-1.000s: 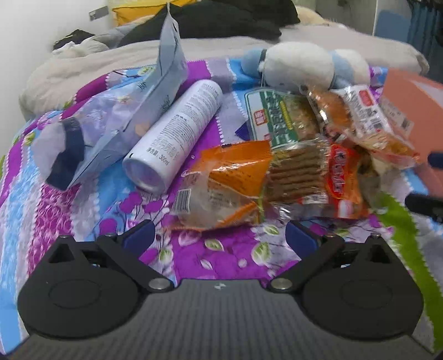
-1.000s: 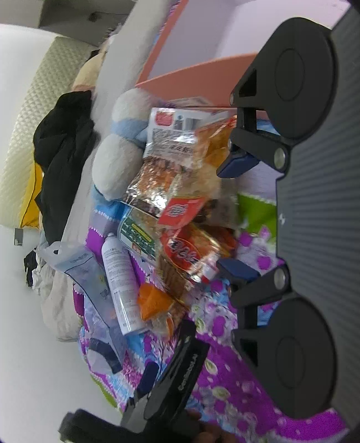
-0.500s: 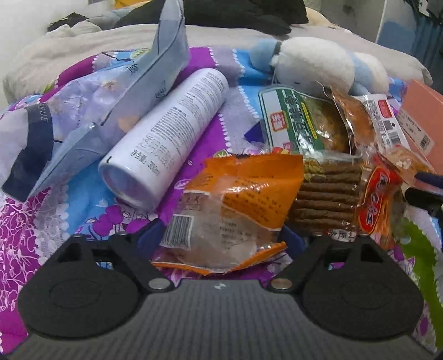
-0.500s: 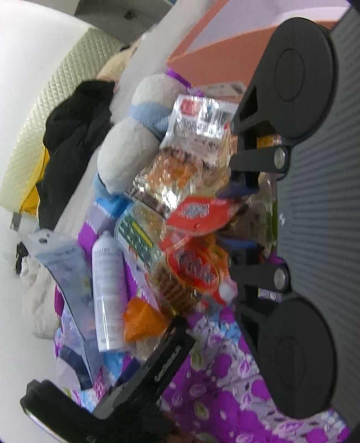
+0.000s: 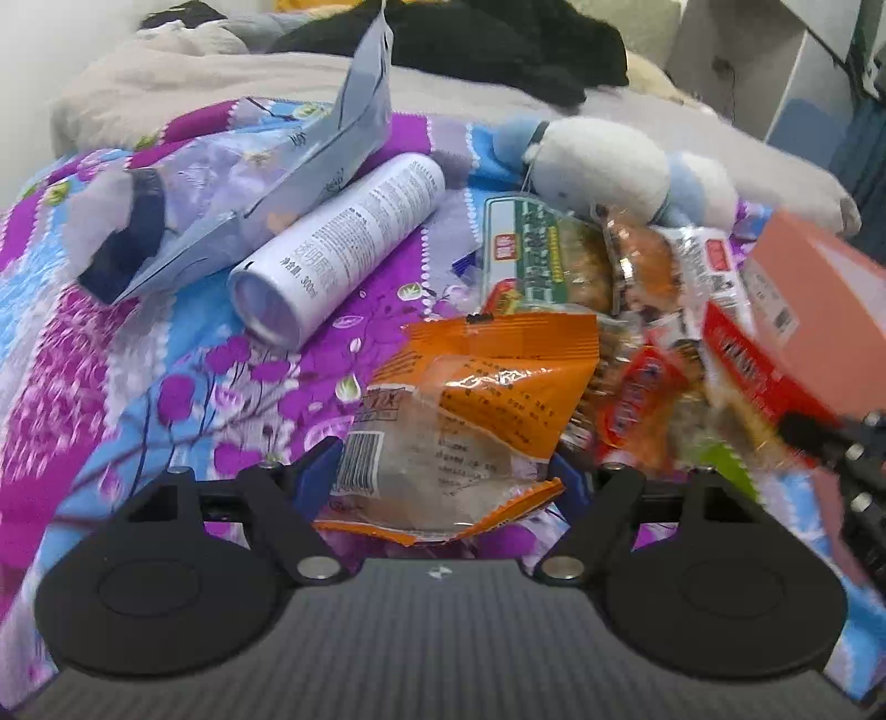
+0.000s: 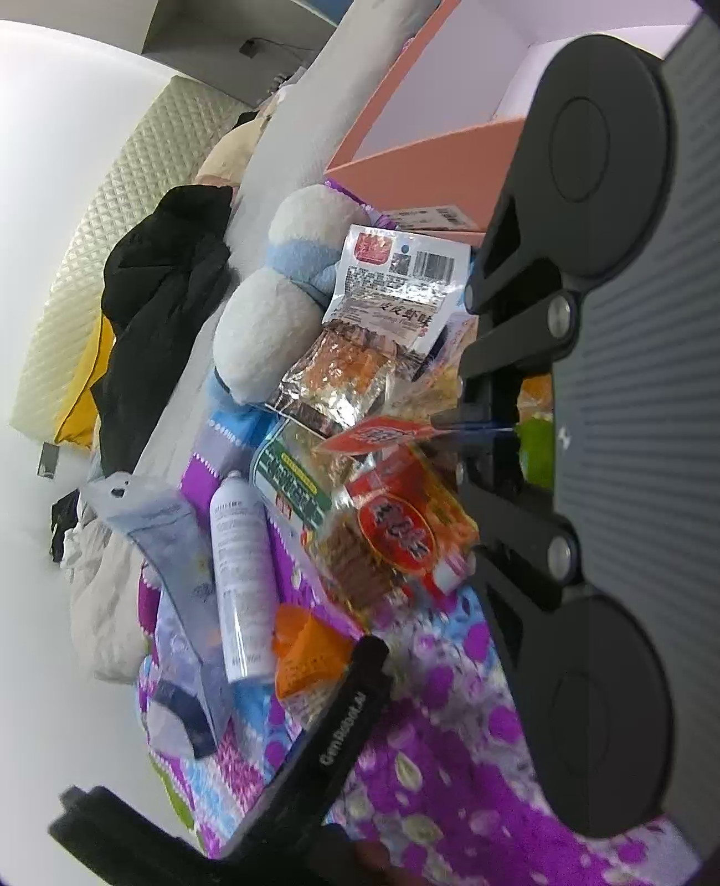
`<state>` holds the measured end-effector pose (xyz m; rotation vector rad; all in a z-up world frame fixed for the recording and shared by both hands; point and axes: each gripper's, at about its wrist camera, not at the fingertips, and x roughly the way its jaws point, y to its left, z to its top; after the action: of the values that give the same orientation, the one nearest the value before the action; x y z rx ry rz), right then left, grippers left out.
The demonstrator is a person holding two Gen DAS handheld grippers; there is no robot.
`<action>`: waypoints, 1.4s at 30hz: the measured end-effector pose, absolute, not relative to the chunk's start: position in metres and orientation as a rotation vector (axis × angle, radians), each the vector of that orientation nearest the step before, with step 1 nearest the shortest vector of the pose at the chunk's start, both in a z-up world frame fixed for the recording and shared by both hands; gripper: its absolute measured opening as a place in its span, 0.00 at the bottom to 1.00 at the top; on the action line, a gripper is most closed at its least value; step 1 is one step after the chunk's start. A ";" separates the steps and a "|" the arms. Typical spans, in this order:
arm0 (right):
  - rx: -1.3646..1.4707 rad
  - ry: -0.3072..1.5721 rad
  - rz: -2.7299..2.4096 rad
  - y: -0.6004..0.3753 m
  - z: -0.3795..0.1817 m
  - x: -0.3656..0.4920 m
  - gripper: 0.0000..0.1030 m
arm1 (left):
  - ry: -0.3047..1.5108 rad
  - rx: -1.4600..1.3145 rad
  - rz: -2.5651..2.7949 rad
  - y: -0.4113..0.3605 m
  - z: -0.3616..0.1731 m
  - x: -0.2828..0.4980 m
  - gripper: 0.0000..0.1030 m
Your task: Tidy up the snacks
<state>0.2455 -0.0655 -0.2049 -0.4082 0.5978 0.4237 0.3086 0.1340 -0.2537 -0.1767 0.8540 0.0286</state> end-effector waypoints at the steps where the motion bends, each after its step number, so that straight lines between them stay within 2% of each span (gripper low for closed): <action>1: -0.403 0.606 0.428 -0.065 -0.202 0.241 0.03 | 0.852 -0.192 0.035 0.132 -0.250 0.301 0.78; 9: -0.402 0.618 0.457 -0.063 -0.192 0.194 0.02 | 0.867 -0.290 0.082 0.121 -0.236 0.239 0.78; 16: -0.442 0.623 0.530 -0.074 -0.191 0.137 0.02 | 0.943 -0.363 0.127 0.116 -0.244 0.194 0.78; 25: -0.447 0.681 0.590 -0.103 -0.198 0.091 0.03 | 0.980 -0.396 0.086 0.097 -0.248 0.164 0.78; 29: -0.396 0.736 0.578 -0.114 -0.201 0.091 0.06 | 1.013 -0.400 0.083 0.094 -0.254 0.167 0.78; 31: -0.346 0.778 0.584 -0.120 -0.202 0.092 0.12 | 1.027 -0.397 0.092 0.094 -0.256 0.169 0.78; 32: -0.317 0.803 0.588 -0.123 -0.202 0.094 0.23 | 1.031 -0.397 0.093 0.095 -0.257 0.170 0.79; 33: -0.281 0.831 0.590 -0.127 -0.202 0.095 0.42 | 1.035 -0.399 0.091 0.095 -0.257 0.171 0.79; 36: -0.209 0.863 0.606 -0.134 -0.200 0.089 0.71 | 1.047 -0.404 0.058 0.094 -0.257 0.173 0.82; 38: -0.186 0.879 0.604 -0.134 -0.198 0.085 0.82 | 1.039 -0.391 0.050 0.092 -0.256 0.173 0.86; 42: -0.076 0.906 0.571 -0.139 -0.191 0.088 0.82 | 1.034 -0.393 0.026 0.090 -0.254 0.174 0.90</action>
<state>0.0882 -0.1389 -0.1913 -0.0760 0.9064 0.5713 0.1745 0.0903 -0.2541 -0.3933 1.0344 0.0257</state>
